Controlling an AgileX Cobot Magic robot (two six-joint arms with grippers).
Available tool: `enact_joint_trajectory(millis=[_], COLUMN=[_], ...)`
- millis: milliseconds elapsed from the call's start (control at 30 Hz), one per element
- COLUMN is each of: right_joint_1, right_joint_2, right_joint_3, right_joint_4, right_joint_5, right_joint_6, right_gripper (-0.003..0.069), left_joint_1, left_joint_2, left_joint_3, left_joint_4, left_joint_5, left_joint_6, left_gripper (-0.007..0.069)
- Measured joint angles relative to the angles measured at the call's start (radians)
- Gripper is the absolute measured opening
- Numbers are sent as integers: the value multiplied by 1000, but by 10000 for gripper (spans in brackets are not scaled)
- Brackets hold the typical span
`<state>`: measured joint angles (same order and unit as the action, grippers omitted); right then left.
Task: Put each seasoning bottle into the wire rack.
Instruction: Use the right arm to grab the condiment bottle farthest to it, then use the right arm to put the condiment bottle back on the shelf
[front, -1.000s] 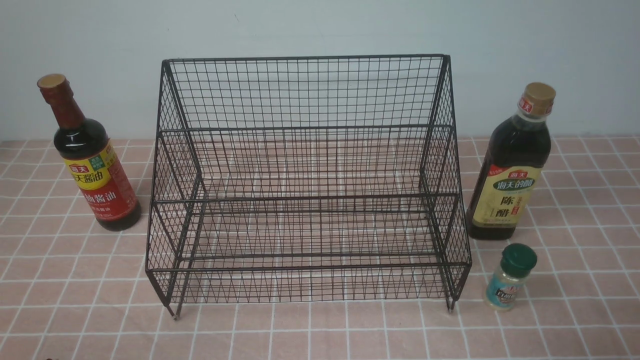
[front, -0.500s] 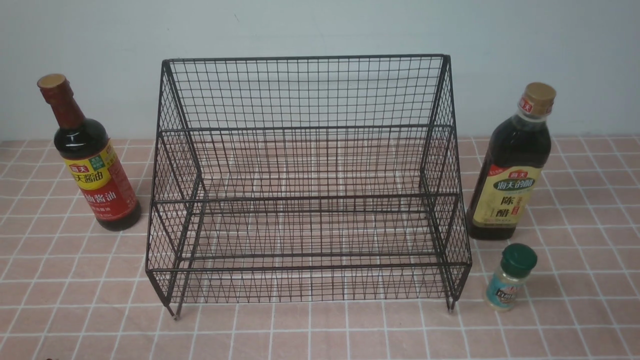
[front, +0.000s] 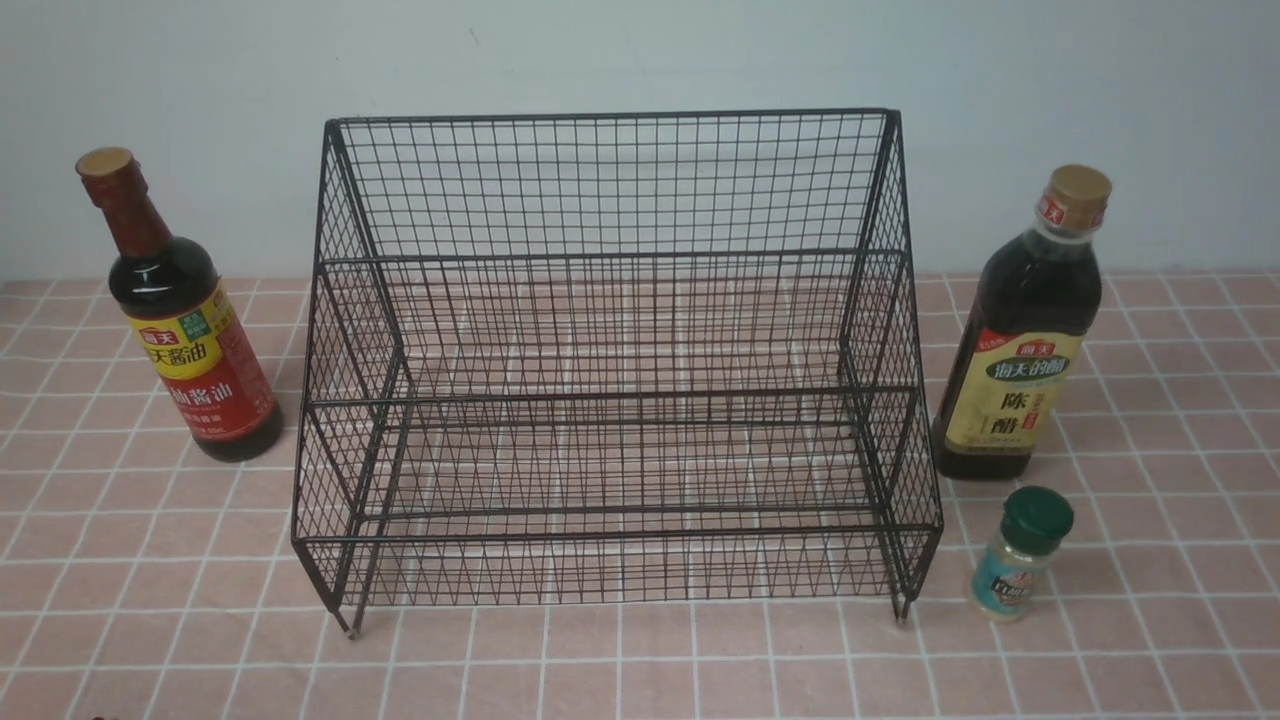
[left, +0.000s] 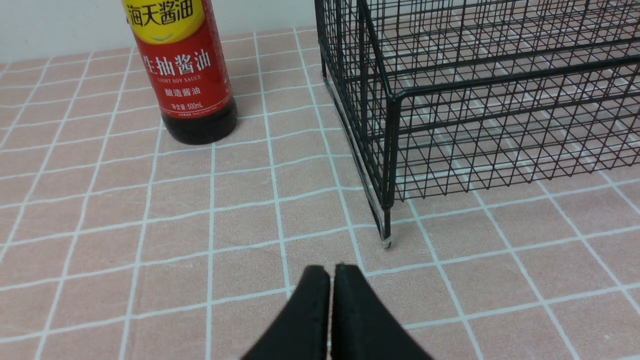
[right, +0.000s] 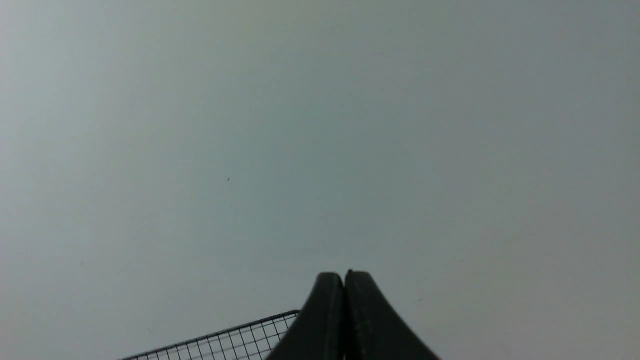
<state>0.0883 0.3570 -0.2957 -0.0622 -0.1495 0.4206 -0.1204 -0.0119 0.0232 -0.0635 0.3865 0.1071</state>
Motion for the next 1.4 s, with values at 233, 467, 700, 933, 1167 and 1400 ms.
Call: enact_joint_trajectory(millis=[233,467,700,933,1167,1400], right_joint_1=[45,60,63,63,53,30], right_joint_2=[508,758,963,1128,1163,1089], right_joint_3=[-276,-424,-508,-523,-528,-605], right_joint_4=[-82,-106,-133,-136,-137,-142], right_joint_5=[-5,-63,-99,-147,-151,-60], right_joint_6=[-85,-114,-126,-143,-163,-188], right_gripper=[69,290,515,534,326,326], left_joint_1=[0,0,0,0,0,0], left_joint_2=[0,0,0,0,0,0], left_joint_3=[0,0,0,0,0,0], left_joint_4=[0,0,0,0,0,0], left_joint_5=[0,0,0,0,0,0], left_joint_6=[0,0,0,0,0,0], left_gripper=[-7,-7,-7,-7,-7,-7])
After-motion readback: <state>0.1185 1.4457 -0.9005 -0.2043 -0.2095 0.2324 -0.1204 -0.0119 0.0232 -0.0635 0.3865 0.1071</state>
